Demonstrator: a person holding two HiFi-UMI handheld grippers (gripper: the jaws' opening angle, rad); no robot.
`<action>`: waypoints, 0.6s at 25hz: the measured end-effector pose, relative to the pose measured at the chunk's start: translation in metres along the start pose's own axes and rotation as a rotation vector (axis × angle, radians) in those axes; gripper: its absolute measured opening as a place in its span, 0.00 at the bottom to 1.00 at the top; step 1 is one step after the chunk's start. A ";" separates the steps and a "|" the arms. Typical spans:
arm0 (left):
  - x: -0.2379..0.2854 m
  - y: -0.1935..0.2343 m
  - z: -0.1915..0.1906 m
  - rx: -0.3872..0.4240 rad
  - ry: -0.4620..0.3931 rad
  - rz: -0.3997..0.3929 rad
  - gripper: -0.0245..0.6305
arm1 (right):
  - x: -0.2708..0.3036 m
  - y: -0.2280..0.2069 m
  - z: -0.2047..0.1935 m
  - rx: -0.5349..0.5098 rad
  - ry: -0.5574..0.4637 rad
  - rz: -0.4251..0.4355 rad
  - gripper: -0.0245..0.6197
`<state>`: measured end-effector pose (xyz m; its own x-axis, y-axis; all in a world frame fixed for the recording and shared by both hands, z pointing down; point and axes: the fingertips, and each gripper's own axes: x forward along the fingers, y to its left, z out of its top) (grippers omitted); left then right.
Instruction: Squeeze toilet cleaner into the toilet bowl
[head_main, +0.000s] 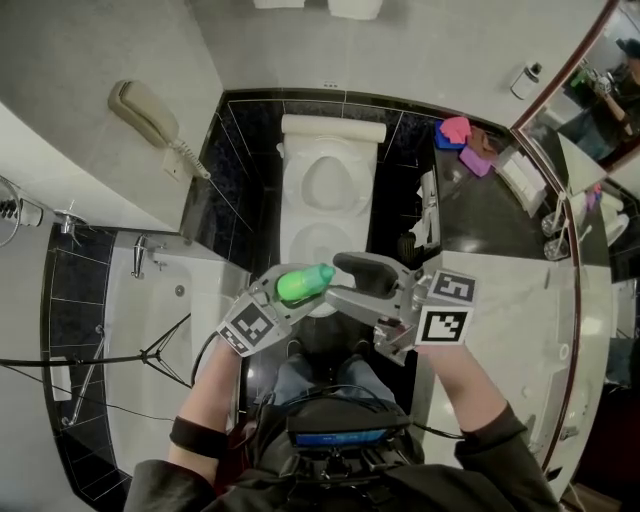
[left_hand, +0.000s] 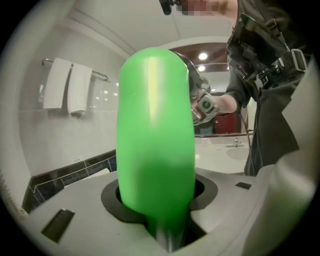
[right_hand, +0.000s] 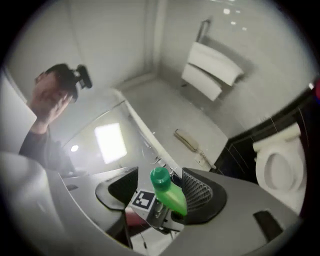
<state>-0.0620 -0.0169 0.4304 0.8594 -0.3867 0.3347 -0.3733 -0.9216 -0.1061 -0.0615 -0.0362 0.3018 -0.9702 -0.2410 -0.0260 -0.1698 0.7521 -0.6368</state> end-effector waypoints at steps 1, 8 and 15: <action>0.001 0.006 -0.003 0.001 0.005 0.037 0.32 | 0.003 -0.006 -0.003 0.101 -0.023 -0.027 0.50; 0.011 0.026 -0.018 -0.003 0.044 0.179 0.32 | 0.022 -0.013 -0.011 0.419 -0.124 -0.047 0.50; 0.012 0.026 -0.028 -0.015 0.071 0.189 0.32 | 0.031 -0.021 -0.014 0.440 -0.106 -0.119 0.41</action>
<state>-0.0712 -0.0444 0.4579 0.7470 -0.5486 0.3756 -0.5310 -0.8322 -0.1596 -0.0904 -0.0508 0.3257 -0.9214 -0.3887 0.0028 -0.1670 0.3892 -0.9059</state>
